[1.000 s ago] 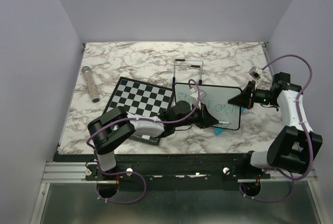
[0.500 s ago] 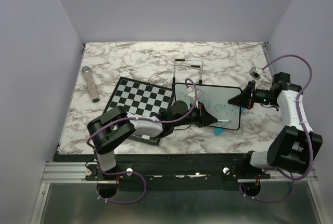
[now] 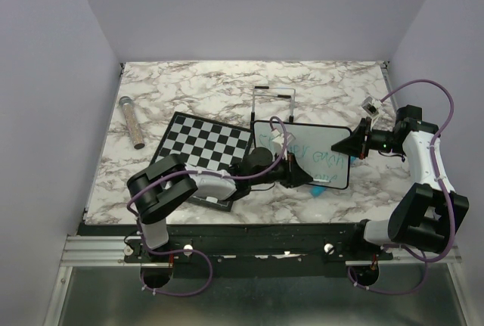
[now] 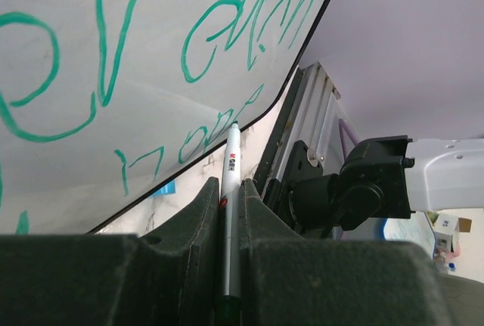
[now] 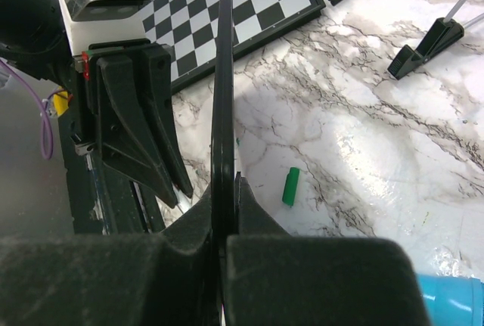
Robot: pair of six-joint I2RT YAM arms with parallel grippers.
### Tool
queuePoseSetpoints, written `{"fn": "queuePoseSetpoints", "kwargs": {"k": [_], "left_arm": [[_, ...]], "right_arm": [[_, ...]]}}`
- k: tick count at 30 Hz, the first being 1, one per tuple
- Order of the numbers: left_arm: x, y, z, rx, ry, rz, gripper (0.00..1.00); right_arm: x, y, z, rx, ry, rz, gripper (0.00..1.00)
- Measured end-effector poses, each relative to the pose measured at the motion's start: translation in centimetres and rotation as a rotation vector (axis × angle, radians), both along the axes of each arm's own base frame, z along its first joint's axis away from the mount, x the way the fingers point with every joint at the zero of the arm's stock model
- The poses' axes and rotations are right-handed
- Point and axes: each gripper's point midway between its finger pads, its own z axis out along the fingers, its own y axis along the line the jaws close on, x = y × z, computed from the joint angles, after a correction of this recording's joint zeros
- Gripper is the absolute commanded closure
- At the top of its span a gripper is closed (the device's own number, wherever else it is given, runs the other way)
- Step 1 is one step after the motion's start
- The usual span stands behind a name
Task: Write a sentence on the whiteboard
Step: Write a sentence on the whiteboard, then pick up the whiteboard from the center of the board, then put down the whiteboard on the whiteboard stand.
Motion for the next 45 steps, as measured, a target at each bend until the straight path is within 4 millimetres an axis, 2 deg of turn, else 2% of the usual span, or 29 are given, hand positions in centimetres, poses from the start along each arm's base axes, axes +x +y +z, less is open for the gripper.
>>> {"fn": "queuePoseSetpoints", "kwargs": {"k": [10, 15, 18, 26, 28, 34, 40, 45], "left_arm": [[0.1, -1.8, 0.9, -0.015, 0.0, -0.052, 1.0], [0.0, -1.8, 1.5, -0.037, -0.012, -0.057, 1.0], [-0.6, -0.7, 2.4, -0.055, -0.023, -0.06, 1.0], [-2.8, 4.6, 8.8, -0.162, -0.164, -0.053, 1.0], [-3.0, 6.4, 9.3, -0.165, -0.194, -0.034, 1.0], [-1.8, 12.4, 8.0, -0.064, -0.259, 0.108, 1.0], [-0.6, 17.6, 9.3, -0.043, -0.34, 0.264, 1.0], [-0.3, 20.5, 9.8, -0.036, -0.374, 0.344, 1.0]], "right_arm": [[0.0, 0.0, 0.0, 0.0, -0.006, 0.002, 1.0], [0.0, 0.0, 0.0, 0.001, -0.004, 0.001, 0.99], [0.0, 0.0, 0.0, 0.002, -0.002, 0.001, 1.0], [-0.1, 0.1, 0.1, 0.005, 0.001, 0.002, 1.0], [-0.2, 0.1, 0.1, 0.006, 0.004, 0.003, 0.99], [-0.5, 0.2, 0.6, 0.002, -0.013, 0.002, 0.99], [-0.8, 0.3, 2.8, -0.022, -0.085, 0.003, 1.0], [-0.4, 0.3, 5.1, -0.019, -0.126, 0.015, 1.0]]}}
